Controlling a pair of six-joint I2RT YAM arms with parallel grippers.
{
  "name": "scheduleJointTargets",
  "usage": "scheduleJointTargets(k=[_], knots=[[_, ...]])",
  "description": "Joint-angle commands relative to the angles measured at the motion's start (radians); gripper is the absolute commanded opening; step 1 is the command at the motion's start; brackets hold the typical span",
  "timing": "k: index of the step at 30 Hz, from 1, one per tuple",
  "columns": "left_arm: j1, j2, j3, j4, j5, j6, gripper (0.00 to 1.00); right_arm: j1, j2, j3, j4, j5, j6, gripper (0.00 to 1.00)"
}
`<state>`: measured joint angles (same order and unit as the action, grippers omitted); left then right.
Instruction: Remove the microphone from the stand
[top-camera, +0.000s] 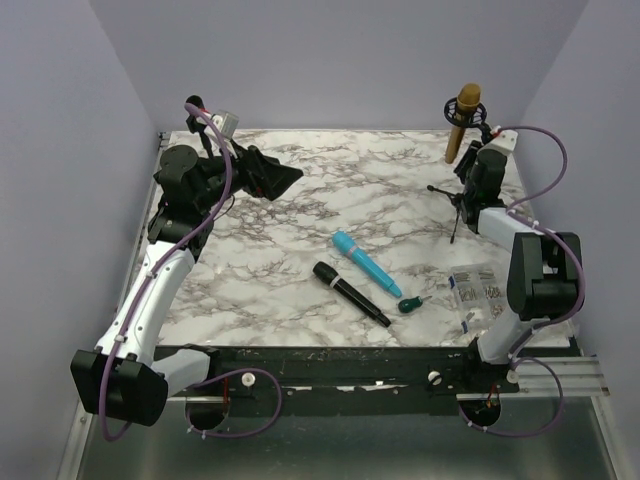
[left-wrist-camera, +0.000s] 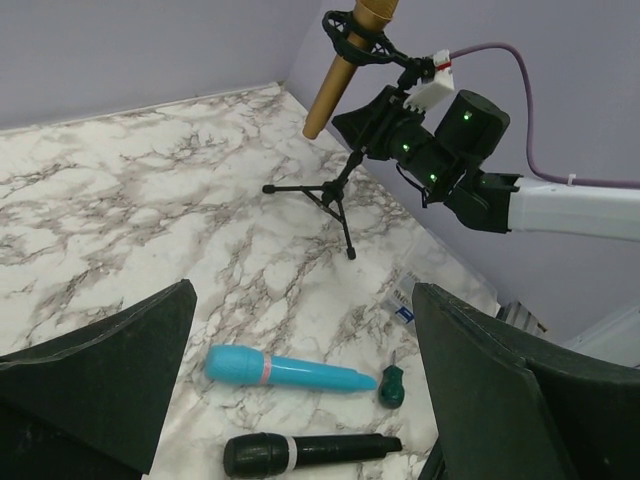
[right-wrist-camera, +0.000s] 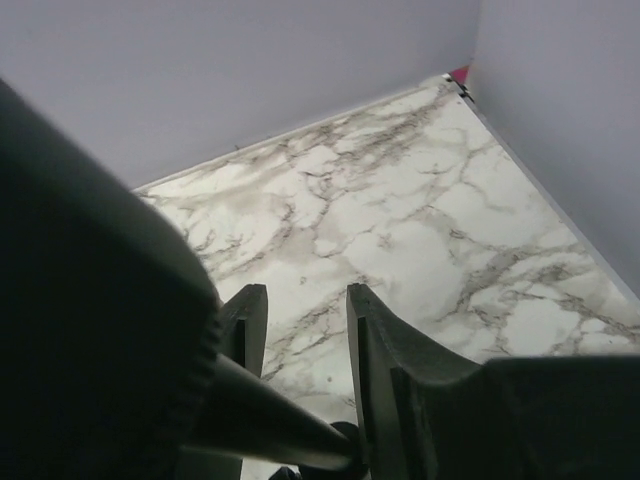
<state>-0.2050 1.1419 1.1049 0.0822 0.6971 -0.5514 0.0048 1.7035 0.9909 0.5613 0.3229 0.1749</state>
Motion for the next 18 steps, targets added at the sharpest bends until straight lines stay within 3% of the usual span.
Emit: scheduleJointTargets(k=[1, 9, 18], knots=[[0.001, 0.001, 0.025, -0.012, -0.013, 0.027, 0.91, 0.000, 0.041, 0.007, 0.078, -0.173, -0.030, 0.41], [0.009, 0.013, 0.023, -0.013, -0.015, 0.027, 0.90, 0.002, 0.119, 0.027, 0.141, -0.430, 0.042, 0.15], [0.012, 0.027, 0.019, -0.008, -0.015, 0.025, 0.90, 0.172, 0.206, 0.118, 0.175, -0.575, -0.017, 0.05]])
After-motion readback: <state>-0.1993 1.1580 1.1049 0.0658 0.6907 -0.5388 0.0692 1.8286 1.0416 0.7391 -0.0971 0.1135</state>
